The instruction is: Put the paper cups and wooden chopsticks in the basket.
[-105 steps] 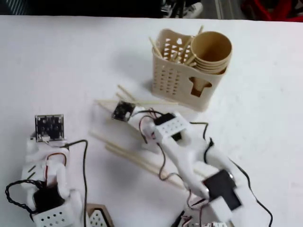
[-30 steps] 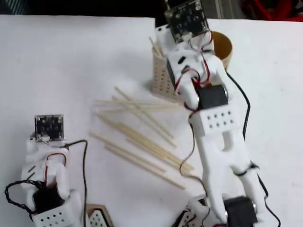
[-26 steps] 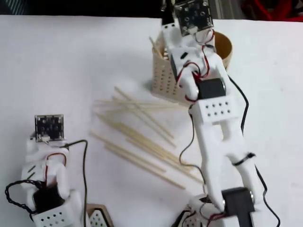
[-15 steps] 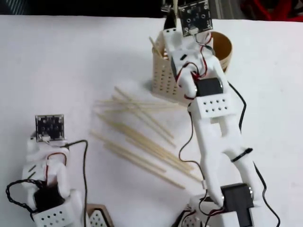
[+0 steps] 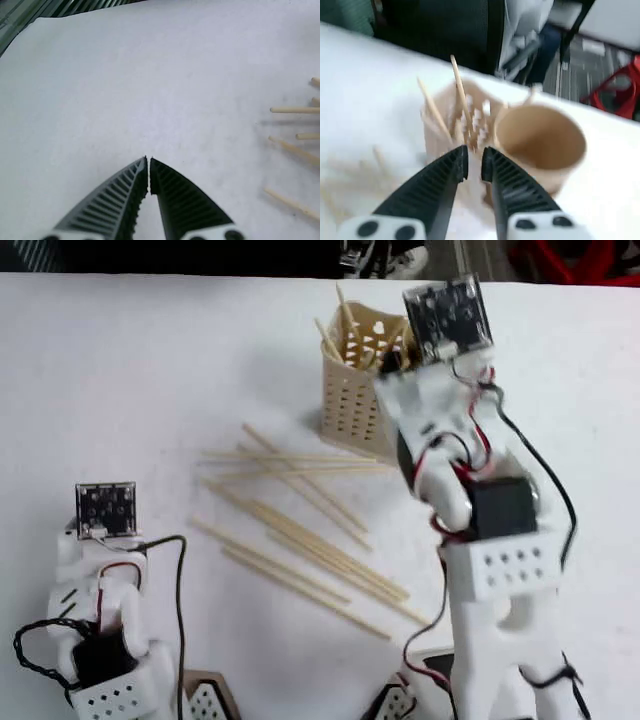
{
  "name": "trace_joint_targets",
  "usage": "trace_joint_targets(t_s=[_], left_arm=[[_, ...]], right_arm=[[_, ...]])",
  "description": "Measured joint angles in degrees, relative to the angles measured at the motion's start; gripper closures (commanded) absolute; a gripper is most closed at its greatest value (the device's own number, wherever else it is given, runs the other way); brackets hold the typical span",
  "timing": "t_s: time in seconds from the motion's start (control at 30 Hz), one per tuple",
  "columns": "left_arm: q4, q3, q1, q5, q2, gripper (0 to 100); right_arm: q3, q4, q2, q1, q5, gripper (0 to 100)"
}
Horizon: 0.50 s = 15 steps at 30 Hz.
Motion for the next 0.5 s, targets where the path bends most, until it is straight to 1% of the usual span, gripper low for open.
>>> trace_joint_targets(t_s=[0.1, 0.17, 0.23, 0.37, 0.5], left_arm=[[0.0, 0.0, 0.0, 0.0, 0.0, 97], [0.0, 0.0, 0.4, -0.5, 0.0, 97], [0.6, -0.9, 2.1, -2.3, 0.0, 97], [5.6, -5.6, 8.4, -5.2, 0.0, 94], [11.2, -11.7, 14.0, -8.4, -0.1, 90]], right_arm=[[5.5, 5.8, -3.3, 3.4, 0.8, 94.3], [10.3, 6.5, -5.2, 6.4, 0.9, 94.3], [15.8, 6.4, -6.3, 8.8, 0.9, 94.3], [27.1, 0.5, -8.3, 11.9, -0.4, 94.2], [37.2, -10.5, -8.5, 15.2, -2.1, 94.2]])
